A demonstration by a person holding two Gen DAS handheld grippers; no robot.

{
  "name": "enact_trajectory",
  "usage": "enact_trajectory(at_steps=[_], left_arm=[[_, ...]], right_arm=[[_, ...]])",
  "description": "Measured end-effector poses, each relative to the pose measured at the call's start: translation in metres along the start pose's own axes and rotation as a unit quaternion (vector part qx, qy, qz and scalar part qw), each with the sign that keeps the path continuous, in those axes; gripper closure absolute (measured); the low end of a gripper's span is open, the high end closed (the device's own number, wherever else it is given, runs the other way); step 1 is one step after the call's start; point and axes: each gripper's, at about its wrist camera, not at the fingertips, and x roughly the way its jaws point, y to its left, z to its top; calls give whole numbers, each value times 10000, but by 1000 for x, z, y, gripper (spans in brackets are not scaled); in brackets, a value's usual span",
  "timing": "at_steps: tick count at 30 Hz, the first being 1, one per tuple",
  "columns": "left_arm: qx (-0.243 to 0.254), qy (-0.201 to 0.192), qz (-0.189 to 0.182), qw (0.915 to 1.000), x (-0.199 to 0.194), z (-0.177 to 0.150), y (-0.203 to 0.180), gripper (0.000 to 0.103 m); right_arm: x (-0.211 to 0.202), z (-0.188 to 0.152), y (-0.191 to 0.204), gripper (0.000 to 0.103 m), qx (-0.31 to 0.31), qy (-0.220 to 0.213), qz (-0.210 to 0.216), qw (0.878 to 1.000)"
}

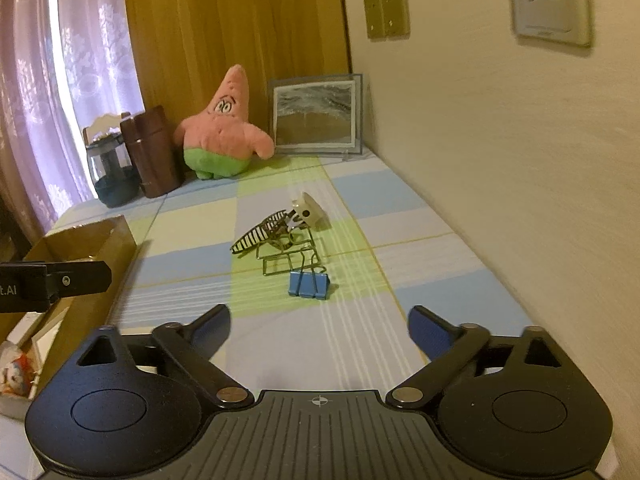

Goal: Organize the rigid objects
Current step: 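Move both grippers toward the blue binder clip and wire rack, then grasp the blue binder clip with the right gripper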

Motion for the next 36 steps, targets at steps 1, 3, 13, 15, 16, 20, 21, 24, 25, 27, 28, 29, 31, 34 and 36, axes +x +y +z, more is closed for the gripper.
enact_trajectory(at_steps=[1,3,13,15,16,20,21,24,25,27,28,29,31,34,36], left_arm=[[11,11,-4,10000,6,1,1,2],[15,27,2,10000,18,4,4,2],[21,168,-71,9998,71,11,6,2],[2,199,-87,9998,78,12,7,2],[1,217,-85,9997,82,12,7,2],[-63,301,-70,9995,97,12,8,2],[-81,313,-70,9995,100,13,8,2],[-105,355,-70,9993,107,13,9,2],[-111,362,-76,9993,109,14,9,2],[-122,379,-78,9992,112,14,10,2],[-138,393,-79,9991,114,14,10,2],[-148,403,-86,9990,115,14,10,2],[-147,415,-87,9990,117,14,10,2],[-143,421,-103,9990,121,14,9,2],[-144,434,-102,9989,122,14,9,2]], right_arm=[[8,1,0,15,-14,11,1,10000],[22,2,2,19,-53,45,8,10000],[87,4,5,34,-160,208,-105,9996],[99,5,5,36,-171,242,-139,9995],[104,5,4,38,-152,261,-148,9994],[124,6,2,43,-147,327,-162,9992],[127,6,2,44,-153,334,-142,9992],[136,6,5,46,-208,351,-99,9991],[138,6,6,47,-232,354,-100,9991],[143,6,9,48,-263,350,-116,9990],[145,7,9,49,-261,359,-124,9989],[148,7,10,50,-234,366,-127,9990],[151,8,9,52,-171,365,-147,9991],[154,10,9,56,-114,365,-210,9990],[155,11,9,59,-83,372,-212,9991]])
